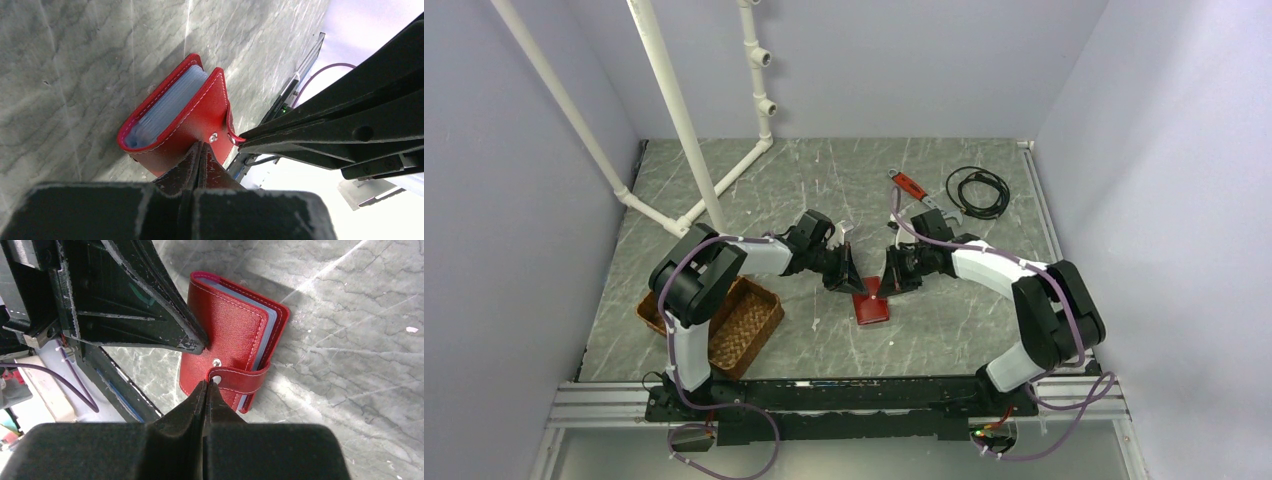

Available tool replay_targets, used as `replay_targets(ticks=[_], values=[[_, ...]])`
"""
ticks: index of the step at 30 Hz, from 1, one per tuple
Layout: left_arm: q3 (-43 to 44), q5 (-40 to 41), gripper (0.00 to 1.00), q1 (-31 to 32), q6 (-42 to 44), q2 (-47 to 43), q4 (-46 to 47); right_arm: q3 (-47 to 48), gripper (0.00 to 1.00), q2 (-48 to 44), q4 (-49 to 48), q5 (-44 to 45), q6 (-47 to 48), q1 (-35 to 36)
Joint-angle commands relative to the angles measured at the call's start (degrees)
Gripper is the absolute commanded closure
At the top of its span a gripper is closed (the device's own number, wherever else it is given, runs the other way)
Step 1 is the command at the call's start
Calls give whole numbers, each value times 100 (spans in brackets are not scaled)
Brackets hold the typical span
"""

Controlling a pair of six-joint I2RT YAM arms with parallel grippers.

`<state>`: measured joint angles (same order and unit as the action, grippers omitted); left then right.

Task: Put the credit cards into the card holder
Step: Close the card holder at the center of the board.

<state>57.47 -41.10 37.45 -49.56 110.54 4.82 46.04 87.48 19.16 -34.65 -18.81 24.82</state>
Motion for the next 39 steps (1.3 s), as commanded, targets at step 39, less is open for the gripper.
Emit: replay_targets(ticks=[39], values=[[23, 314, 100, 148, 219, 212, -311, 536, 100, 1455, 425, 287, 60, 172]])
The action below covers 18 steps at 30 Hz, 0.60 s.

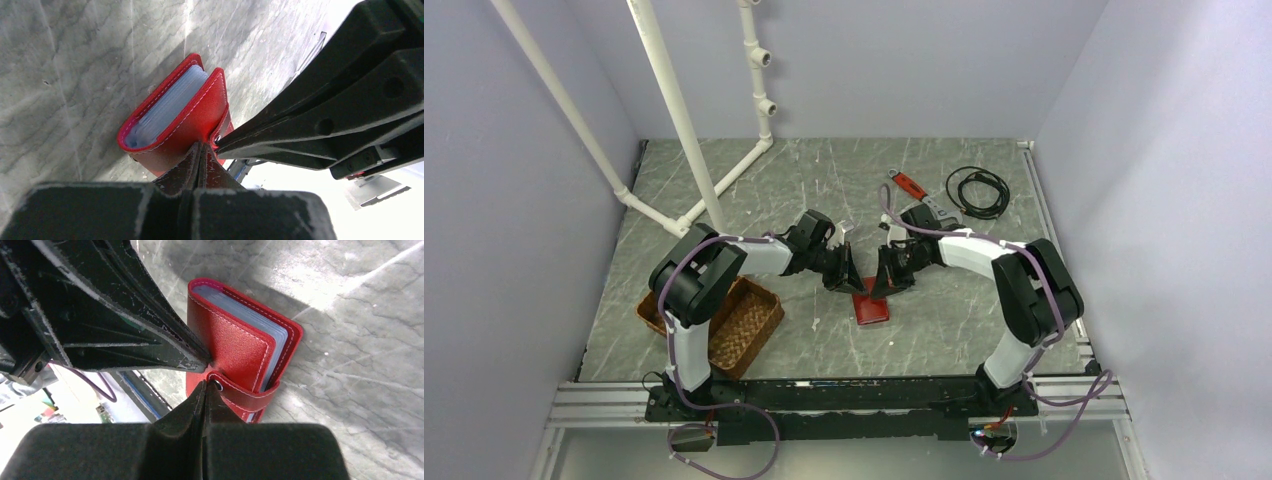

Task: Put the credit cards into the card holder
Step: Close the card holder at the center of the board.

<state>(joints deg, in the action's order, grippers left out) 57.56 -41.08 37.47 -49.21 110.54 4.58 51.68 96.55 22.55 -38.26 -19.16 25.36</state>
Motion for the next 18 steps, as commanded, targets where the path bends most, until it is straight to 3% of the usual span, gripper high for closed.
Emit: replay_targets(ticks=[1, 7, 12, 15, 18], values=[[18, 309, 100, 146, 184, 213, -290, -22, 100, 614, 122, 738, 70, 118], [36, 323, 100, 145, 217, 158, -341, 52, 100, 1034, 207, 1230, -202, 73], [297, 343, 97, 124, 499, -116, -900, 154, 98, 603, 41, 664, 10, 38], [481, 279, 77, 3, 624, -477, -1130, 236, 80, -44, 245, 808, 271, 45], [769, 380, 63, -149, 914, -929, -1701, 178, 62, -690, 249, 995, 345, 128]])
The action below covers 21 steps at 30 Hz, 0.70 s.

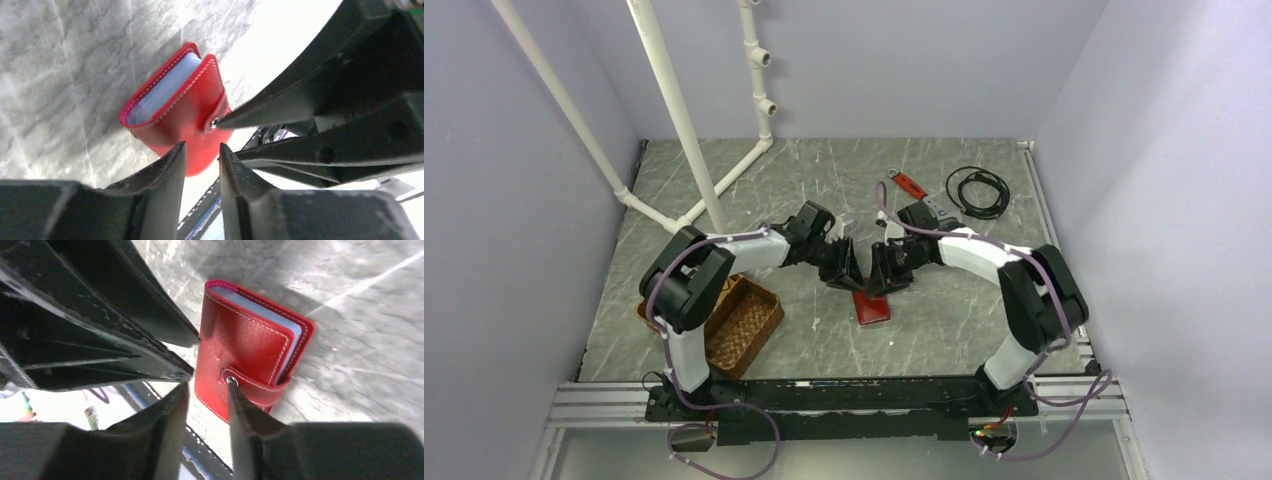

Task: Put the credit cards into the card holder
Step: Close the card holder at the center of the board, then move the card holder to the center of the board.

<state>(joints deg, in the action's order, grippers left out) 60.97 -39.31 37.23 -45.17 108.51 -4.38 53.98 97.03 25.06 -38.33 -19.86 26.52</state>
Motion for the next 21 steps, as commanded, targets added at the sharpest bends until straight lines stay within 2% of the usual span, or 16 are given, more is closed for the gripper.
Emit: replay_targets(ticks=[1, 3, 6, 7, 8, 10, 11, 16, 21], values=[[512, 294, 60, -167, 636, -914, -994, -43, 55, -927, -2, 1246, 360, 109], [588, 434, 56, -211, 833, -1269, -1287, -15, 44, -1327, -53, 1704, 244, 391], [483, 567, 52, -263, 961, -1817, -1531, 0, 34, -1633, -107, 2604, -71, 790], [396, 615, 50, -273, 980, -2018, -1578, 3, 22, -1656, -63, 3234, -181, 1010], [309, 706, 47, -282, 1000, -2316, -1621, 45, 3, -1600, 18, 3778, -316, 1198], [123, 918, 44, -291, 1007, -2790, -1714, 259, 0, -1319, 473, 5024, -824, 1562], [47, 1040, 43, -294, 1009, -3010, -1780, 315, 0, -1185, 543, 5246, -1040, 1677], [-204, 1714, 38, -321, 994, -4082, -2195, 380, 0, -591, 326, 5344, -1377, 1988], [-441, 1840, 37, -331, 907, -4671, -2303, 549, 2, -15, 296, 5320, -1342, 2087]])
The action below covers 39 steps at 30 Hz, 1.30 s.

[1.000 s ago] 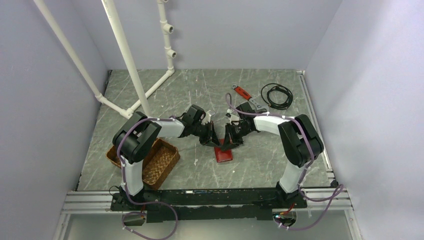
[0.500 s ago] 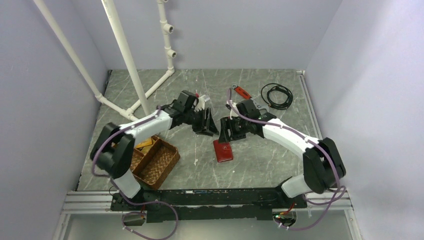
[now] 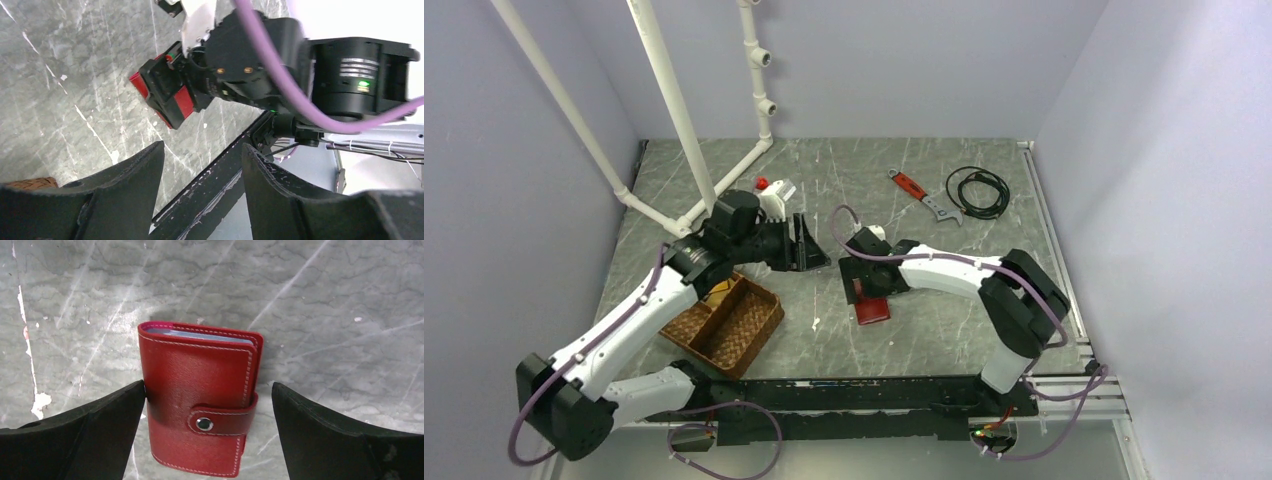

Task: Put the credit cards into the card holder
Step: Move the card holder to the center of the board, then reset both arms

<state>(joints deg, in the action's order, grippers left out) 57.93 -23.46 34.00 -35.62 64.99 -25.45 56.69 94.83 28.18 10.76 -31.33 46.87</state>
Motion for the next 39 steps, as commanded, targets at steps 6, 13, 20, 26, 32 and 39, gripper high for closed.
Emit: replay_targets(ticks=[6, 13, 20, 26, 32, 39], values=[[-230, 140, 36, -7, -52, -549, -240, -287, 54, -470, -25, 467, -382, -683], [81, -36, 36, -15, 183, -467, -404, -1457, 65, -1749, -237, 294, -57, -2823], [646, -56, 36, -25, 408, -450, -709, -1579, 34, -2529, 141, 478, -54, -4062], [1794, 193, 33, -39, 916, -743, -1073, 95, 0, -4125, 1886, 405, 580, -4044], [3028, 868, 25, -43, 1763, -1395, -931, 2056, 0, -5321, 2299, 13, 1431, -4037], [4090, 1703, 14, -44, 2586, -1770, -944, 3220, 0, -6403, 1420, 88, 2093, -4040]])
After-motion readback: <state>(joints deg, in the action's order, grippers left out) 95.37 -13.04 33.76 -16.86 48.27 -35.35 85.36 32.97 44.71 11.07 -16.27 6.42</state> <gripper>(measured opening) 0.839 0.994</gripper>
